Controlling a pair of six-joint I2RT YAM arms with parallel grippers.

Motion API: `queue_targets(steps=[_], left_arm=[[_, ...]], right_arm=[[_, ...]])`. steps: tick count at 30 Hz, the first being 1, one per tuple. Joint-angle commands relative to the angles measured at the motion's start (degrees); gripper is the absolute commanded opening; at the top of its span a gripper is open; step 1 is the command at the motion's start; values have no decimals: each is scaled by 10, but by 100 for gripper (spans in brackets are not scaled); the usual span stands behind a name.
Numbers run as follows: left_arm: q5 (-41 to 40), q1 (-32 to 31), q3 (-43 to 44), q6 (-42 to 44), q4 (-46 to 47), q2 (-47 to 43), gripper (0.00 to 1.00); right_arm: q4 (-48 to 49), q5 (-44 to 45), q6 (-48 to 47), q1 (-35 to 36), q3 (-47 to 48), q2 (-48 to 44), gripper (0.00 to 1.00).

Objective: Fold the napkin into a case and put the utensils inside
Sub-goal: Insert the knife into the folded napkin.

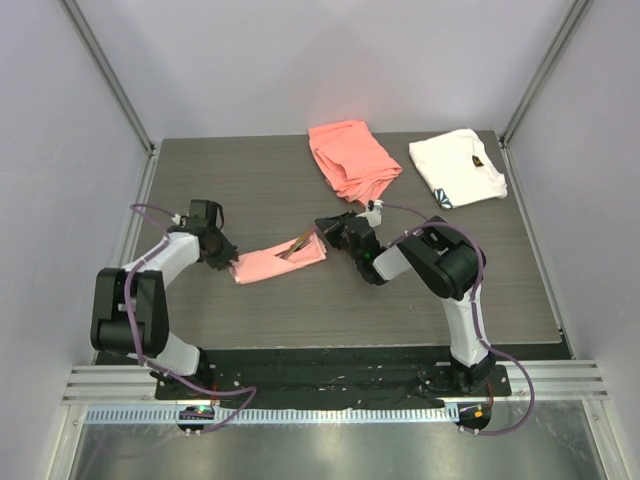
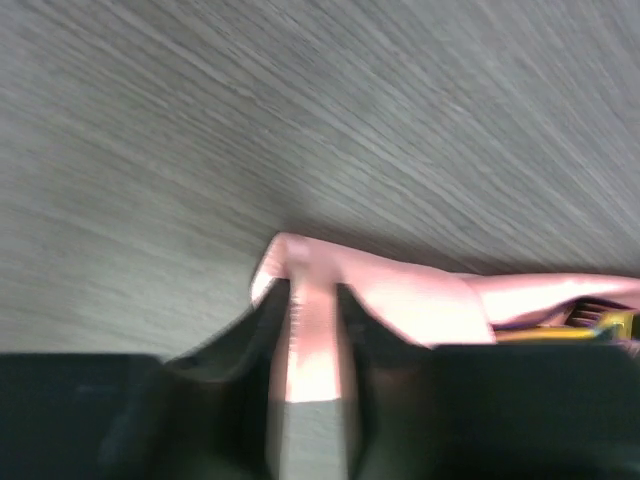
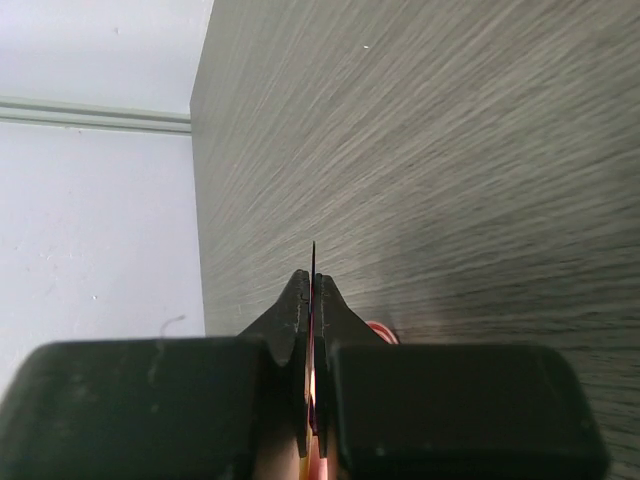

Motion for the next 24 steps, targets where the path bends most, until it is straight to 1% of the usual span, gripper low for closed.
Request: queue_targets(steps=[1,3,5,7,10,11,13,16,20,21,24], left_arm=[[-8,1,42,18,-38,-72,35],[-10,2,45,23,-63,-98,39],[-9,1,44,32,-81,-117,40],[11,1,28,35,-89,-129,40],[43,2,-27,35,-69,-159,41],[51,2,-61,32,-57,-170,41],[66,1,-88,29,-22,-206,38],[48,0,-106,38,-18,-232,35],[37,1,-103,55,-18,-216,36],[40,1,-105,56,-10,-210,37],[49,1,-118,55,23,-192,36]], right_arm=[[27,-3,-6,-10,-14,-25,3],[38,-16,-5,-13,-12,-18,3],[45,-24,-2,-19,-13,-19,2],[44,-25,-2,-22,-16,-23,2],[27,-37,-4,-26,-8,-29,2],[20,-44,-6,-27,-6,-30,2],[18,-52,-5,-29,-1,-29,2],[14,-64,-8,-32,5,-25,2],[16,-74,-9,-32,11,-20,2],[16,-75,-9,-32,12,-20,2],[16,-78,-9,-33,12,-22,2]])
